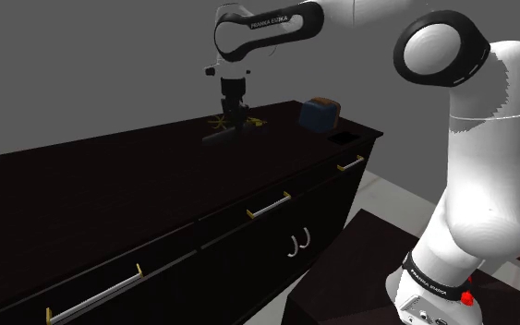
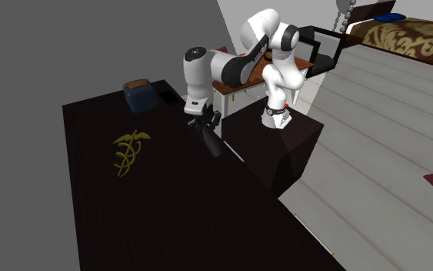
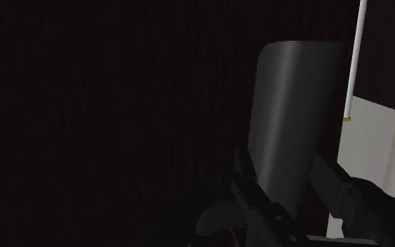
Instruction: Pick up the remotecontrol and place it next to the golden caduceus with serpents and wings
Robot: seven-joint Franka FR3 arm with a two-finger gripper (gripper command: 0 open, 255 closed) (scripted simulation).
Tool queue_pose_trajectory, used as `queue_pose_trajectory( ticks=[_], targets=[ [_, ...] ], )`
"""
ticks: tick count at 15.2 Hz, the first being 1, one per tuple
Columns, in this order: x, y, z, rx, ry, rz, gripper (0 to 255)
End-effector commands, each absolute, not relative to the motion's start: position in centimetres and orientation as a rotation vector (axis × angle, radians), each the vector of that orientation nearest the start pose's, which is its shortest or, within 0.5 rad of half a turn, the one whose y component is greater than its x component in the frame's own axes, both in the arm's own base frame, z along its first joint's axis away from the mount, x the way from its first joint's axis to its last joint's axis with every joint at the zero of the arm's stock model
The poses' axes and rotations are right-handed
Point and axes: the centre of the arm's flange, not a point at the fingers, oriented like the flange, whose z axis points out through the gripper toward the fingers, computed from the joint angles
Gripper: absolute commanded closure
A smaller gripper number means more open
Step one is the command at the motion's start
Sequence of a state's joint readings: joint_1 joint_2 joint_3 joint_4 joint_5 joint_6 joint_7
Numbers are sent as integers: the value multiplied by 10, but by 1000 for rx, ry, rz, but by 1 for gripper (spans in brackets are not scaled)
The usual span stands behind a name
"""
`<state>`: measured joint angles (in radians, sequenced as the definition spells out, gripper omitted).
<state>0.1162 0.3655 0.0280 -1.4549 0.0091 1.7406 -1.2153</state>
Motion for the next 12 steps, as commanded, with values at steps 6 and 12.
queue_pose_trajectory(
  ticks=[6,12],
  targets=[
    [668,3,474,-2400,-1936,90,255],
    [680,-76,474,-2400,-1936,90,255]
  ],
)
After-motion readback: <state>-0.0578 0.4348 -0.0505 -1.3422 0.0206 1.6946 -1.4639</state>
